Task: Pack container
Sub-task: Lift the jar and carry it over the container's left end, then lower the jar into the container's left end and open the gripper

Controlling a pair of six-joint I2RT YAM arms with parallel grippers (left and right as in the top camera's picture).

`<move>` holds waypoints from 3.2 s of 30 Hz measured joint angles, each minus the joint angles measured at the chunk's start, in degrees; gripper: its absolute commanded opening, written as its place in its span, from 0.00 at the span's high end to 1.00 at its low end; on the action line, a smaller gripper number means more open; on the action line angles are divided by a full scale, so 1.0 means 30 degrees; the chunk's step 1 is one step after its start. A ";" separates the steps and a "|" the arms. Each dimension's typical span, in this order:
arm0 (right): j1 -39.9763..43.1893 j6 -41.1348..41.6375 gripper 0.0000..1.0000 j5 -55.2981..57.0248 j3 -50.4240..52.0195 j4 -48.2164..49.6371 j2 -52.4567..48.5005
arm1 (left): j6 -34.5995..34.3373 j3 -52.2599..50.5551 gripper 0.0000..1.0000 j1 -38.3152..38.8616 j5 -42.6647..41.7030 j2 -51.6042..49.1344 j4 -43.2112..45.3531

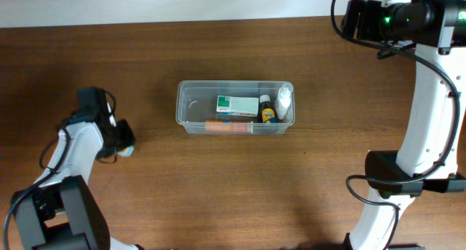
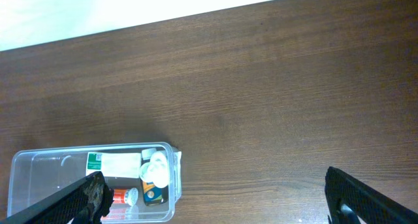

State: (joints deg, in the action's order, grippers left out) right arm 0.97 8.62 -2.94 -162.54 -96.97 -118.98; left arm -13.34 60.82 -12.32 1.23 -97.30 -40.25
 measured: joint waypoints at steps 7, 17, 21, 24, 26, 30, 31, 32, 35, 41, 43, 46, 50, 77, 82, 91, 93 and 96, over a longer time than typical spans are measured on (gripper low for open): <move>0.0000 -0.0015 0.02 0.0000 0.0000 0.0000 0.0000 | 0.2120 0.3708 0.64 0.0182 -0.2572 0.0015 -0.0976; 0.0000 -0.0007 0.02 0.0007 0.0000 0.0000 0.0000 | 0.4014 0.7468 0.64 0.3701 -0.3993 0.0146 -0.0918; 0.0000 0.0000 0.02 0.0000 0.0000 0.0000 0.0000 | 0.4466 0.7839 0.64 0.5603 -0.3745 0.0153 -0.0153; 0.0000 -0.0007 0.02 0.0000 0.0000 0.0000 0.0000 | 0.4765 0.7839 0.64 0.6754 -0.3577 0.0153 0.0029; 0.0000 -0.0007 0.02 0.0007 0.0000 0.0000 0.0000 | 0.4983 0.7839 0.64 0.7424 -0.3279 0.0153 0.0146; 0.0000 0.0000 0.02 0.0007 0.0000 0.0000 0.0000 | 0.5450 0.7839 0.64 0.8604 -0.2295 0.0153 0.0160; 0.0000 -0.0007 0.02 0.0000 0.0000 0.0000 0.0000 | 0.5595 0.7839 0.64 0.8816 -0.2149 0.0153 0.0197; 0.0000 0.0007 0.02 0.0007 0.0000 0.0000 0.0000 | 0.5697 0.7839 0.64 0.9012 -0.2018 0.0146 0.0226; 0.0000 0.0000 0.02 0.0007 0.0000 0.0000 0.0000 | 0.5901 0.7839 0.64 0.9646 -0.1668 0.0109 0.0444; 0.0000 0.0000 0.02 0.0000 0.0000 0.0000 0.0000 | 0.6353 0.7876 0.64 1.0499 -0.1319 -0.0933 0.0707; 0.0000 -0.0007 0.02 0.0000 0.0000 0.0000 0.0000 | 0.6477 0.7876 0.64 1.0586 -0.1253 -0.1661 0.0641; 0.0000 -0.0015 0.02 0.0007 0.0000 0.0000 0.0000 | 0.6557 0.7876 0.64 1.0586 -0.1100 -0.2594 0.0386; 0.0000 0.0000 0.02 0.0007 0.0000 0.0000 0.0000 | 0.6601 0.7876 0.64 1.0586 -0.0714 -0.3395 -0.0109; 0.0000 0.0000 0.01 0.0007 0.0000 0.0000 0.0000 | 0.6608 0.7876 0.58 1.0615 0.0277 -0.6754 0.0430; 0.0000 0.0000 0.02 0.0000 0.0000 0.0000 0.0000 | 0.6608 0.7876 0.53 1.0622 0.0306 -0.6754 0.0532; 0.0000 -0.0007 0.02 0.0000 0.0000 0.0000 0.0000 | 0.6608 0.7876 0.44 1.0622 0.0299 -0.6754 0.0670; 0.0000 -0.0007 0.02 0.0000 0.0000 0.0000 0.0000 | 0.6615 0.7876 0.43 1.0622 0.0277 -0.6754 0.0678; 0.0000 0.0000 0.02 0.0000 0.0000 0.0000 0.0000 | 0.6623 0.7985 0.39 1.0622 0.0291 -0.6754 0.0648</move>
State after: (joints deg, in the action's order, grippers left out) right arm 0.97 8.62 -2.94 -162.54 -96.97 -118.98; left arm 6.52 84.77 19.55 2.11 -117.56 -38.30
